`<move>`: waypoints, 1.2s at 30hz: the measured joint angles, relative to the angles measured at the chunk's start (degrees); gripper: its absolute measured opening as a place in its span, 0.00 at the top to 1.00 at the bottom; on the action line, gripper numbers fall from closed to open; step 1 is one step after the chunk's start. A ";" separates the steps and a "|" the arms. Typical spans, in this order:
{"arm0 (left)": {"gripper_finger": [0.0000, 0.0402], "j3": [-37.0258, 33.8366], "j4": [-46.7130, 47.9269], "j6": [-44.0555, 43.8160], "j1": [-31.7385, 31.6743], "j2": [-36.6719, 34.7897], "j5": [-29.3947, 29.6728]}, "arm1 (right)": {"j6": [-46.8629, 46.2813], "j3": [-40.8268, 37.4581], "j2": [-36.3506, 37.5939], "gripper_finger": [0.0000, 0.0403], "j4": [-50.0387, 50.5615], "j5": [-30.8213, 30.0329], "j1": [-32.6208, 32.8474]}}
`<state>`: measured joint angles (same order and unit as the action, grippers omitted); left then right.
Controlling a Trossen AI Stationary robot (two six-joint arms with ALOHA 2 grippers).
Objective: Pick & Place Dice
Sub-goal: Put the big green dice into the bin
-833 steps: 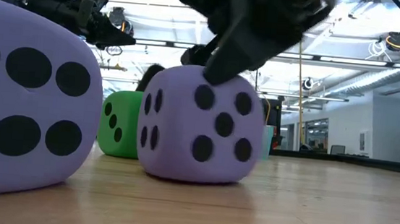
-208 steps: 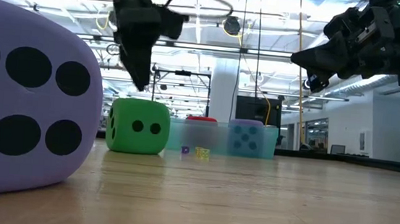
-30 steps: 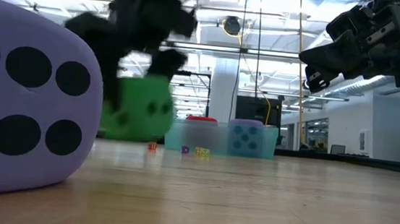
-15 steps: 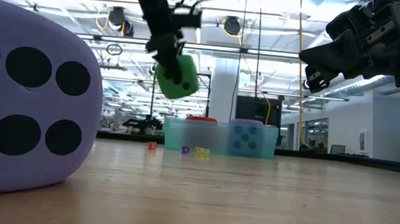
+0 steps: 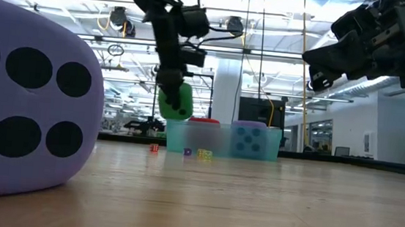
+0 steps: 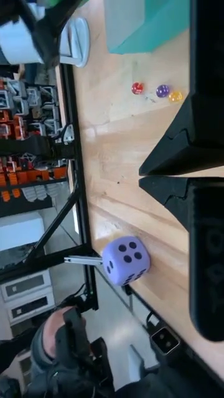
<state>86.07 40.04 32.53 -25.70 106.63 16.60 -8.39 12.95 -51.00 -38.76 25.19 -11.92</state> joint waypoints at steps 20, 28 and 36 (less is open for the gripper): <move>0.03 14.53 5.29 0.74 -0.62 9.53 -4.20 | 5.62 0.00 -0.02 0.99 3.15 -10.12 0.00; 0.03 14.62 6.35 -4.08 4.60 4.50 -6.89 | 5.47 0.00 -0.02 0.99 3.19 -10.12 0.00; 0.03 14.51 7.57 -5.58 7.25 8.24 -7.70 | 3.49 0.00 -0.02 0.99 3.02 -10.03 0.00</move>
<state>100.58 47.60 26.95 -18.45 114.87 8.90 -4.91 12.95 -51.03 -35.75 15.16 -11.92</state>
